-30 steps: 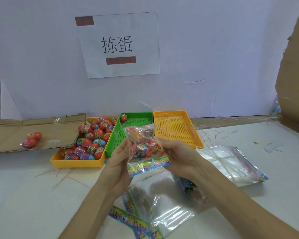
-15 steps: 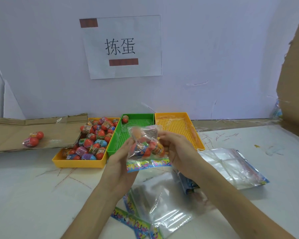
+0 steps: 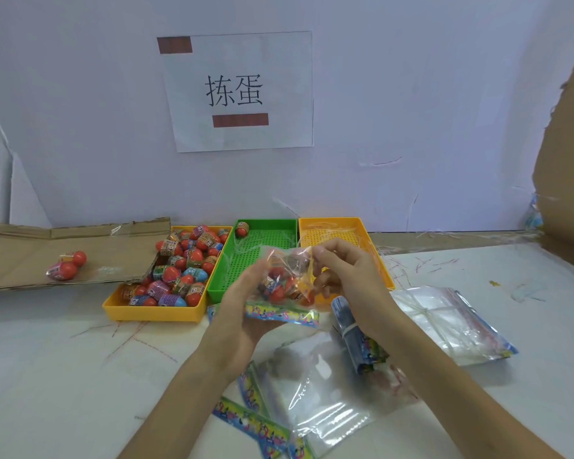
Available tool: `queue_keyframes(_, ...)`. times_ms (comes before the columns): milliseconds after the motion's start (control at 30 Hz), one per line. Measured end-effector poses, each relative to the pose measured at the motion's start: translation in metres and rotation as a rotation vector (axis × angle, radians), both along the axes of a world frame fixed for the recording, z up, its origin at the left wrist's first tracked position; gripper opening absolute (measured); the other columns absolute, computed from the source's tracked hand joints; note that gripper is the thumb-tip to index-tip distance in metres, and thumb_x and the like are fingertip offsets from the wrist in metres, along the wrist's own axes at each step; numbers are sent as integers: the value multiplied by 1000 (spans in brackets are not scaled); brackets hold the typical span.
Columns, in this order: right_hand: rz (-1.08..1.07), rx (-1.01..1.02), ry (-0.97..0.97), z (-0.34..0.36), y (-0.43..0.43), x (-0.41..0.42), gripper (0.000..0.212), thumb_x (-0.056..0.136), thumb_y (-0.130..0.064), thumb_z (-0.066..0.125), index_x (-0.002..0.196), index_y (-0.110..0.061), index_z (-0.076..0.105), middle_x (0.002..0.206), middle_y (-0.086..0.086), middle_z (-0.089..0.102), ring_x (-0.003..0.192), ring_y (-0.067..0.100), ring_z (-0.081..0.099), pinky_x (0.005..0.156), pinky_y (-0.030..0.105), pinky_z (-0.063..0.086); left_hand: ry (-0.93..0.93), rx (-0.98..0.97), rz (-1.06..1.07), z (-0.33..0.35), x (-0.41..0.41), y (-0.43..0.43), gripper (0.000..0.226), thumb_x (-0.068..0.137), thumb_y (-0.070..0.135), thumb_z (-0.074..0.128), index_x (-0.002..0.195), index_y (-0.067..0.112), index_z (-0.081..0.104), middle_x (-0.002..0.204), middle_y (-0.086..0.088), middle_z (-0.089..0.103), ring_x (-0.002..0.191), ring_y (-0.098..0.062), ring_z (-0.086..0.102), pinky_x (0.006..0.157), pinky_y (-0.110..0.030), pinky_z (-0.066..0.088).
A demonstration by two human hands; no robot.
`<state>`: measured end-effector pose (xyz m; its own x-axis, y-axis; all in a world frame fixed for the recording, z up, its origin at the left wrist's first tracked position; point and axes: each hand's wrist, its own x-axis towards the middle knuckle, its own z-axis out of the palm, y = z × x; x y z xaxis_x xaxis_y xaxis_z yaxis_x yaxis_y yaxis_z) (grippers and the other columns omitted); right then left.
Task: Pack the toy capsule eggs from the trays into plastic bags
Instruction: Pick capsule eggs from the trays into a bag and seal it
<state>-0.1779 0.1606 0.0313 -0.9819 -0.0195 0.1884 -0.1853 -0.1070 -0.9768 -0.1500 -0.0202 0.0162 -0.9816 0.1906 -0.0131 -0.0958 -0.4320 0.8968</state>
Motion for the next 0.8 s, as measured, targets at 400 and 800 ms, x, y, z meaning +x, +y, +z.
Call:
queue_keyframes(400,6,73,33,3,2,1,15,98,-11,64,83,-6,66,69,5,69,63,16,67,63,26,59,31,-125,90,-9,-8,-1,65,69,19,82,130,19,60,104,-13,78,84,-22,76,62,-25,59)
queue_keyframes(800,5,60,5,4,4,1,13,97,-12,65,87,-5,67,68,6,70,63,20,71,60,25,59,110,-265,192,-14,-11,0,63,58,36,87,116,37,63,104,-2,79,93,-24,77,81,-39,59)
